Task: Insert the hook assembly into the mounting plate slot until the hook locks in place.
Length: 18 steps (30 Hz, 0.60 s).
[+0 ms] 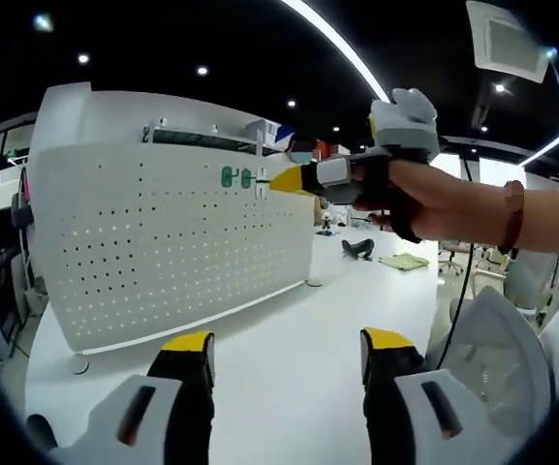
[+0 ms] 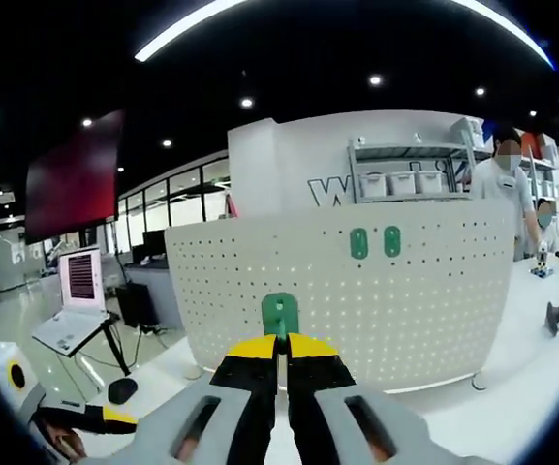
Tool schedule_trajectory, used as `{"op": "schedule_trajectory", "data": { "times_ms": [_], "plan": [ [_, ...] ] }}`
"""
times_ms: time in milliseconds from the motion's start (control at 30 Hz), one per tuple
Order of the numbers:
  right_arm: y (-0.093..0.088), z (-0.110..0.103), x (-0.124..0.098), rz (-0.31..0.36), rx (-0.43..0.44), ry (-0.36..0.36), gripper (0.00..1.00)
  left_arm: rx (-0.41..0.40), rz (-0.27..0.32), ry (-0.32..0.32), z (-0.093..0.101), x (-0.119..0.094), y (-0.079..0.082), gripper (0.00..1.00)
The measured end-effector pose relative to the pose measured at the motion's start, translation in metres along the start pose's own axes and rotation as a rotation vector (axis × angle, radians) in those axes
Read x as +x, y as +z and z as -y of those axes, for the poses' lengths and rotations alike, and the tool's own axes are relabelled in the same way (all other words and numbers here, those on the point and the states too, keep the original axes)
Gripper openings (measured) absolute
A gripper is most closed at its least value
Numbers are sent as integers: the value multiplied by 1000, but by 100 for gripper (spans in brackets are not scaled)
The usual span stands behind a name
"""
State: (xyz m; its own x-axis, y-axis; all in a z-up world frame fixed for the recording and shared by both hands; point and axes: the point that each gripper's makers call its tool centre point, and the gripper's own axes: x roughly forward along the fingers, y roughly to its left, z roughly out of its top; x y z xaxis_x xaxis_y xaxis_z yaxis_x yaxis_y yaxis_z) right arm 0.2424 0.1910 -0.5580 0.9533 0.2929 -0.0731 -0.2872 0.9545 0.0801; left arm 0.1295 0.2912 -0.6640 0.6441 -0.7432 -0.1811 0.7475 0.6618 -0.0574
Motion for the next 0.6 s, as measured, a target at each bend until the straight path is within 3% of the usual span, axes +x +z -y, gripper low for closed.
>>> {"op": "schedule_trajectory", "data": {
  "times_ms": [267,600],
  "plan": [
    [13,4,11,20,-7,-15,1,19,3,17,-7,-5,0,69],
    [24,9,22,37,-4,-37,1,14,1,19,-7,-6,-1,70]
  ]
}}
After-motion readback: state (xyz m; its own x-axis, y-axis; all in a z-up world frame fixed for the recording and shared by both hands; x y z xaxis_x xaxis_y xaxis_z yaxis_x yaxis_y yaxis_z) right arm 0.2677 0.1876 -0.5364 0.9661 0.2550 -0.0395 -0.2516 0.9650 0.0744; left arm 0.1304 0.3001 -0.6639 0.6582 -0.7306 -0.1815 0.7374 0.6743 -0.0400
